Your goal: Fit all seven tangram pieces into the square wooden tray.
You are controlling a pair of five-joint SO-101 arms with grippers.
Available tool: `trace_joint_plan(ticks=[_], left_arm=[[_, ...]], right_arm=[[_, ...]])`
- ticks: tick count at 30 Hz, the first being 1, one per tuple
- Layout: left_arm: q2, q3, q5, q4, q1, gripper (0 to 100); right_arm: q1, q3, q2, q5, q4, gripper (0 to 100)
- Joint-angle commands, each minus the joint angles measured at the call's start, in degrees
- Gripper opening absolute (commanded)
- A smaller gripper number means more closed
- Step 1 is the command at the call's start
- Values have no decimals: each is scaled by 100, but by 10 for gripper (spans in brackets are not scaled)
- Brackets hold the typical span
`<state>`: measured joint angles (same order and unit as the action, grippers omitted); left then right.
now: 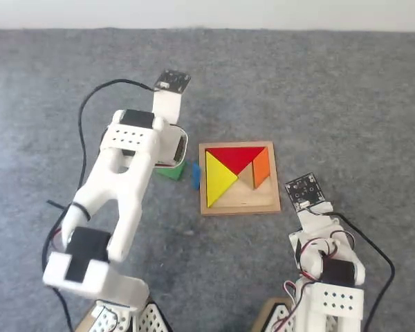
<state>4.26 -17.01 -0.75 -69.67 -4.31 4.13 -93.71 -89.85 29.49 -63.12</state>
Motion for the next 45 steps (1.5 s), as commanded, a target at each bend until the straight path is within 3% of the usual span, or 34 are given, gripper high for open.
trace_joint_plan(ticks=[1, 9, 19, 27, 32, 38, 45], left_arm=[[-325, 22, -53, -9, 0, 215], [1257, 391, -571, 501, 62, 221], [2505, 1596, -589, -141, 114, 221], [2365, 1622, -712, -246, 677, 221], [2426, 1613, -721, -229, 624, 214], [2356, 1543, -659, -334, 422, 118], [1143, 1095, -519, -598, 202, 115]], right_arm=[[-57, 123, -57, -35, 75, 37], [-57, 123, -57, -35, 75, 37], [-57, 123, -57, -35, 75, 37], [-48, 123, -57, -35, 75, 37], [-48, 123, -57, -35, 75, 37], [-48, 123, -57, -35, 75, 37], [-57, 123, -57, -35, 75, 37]])
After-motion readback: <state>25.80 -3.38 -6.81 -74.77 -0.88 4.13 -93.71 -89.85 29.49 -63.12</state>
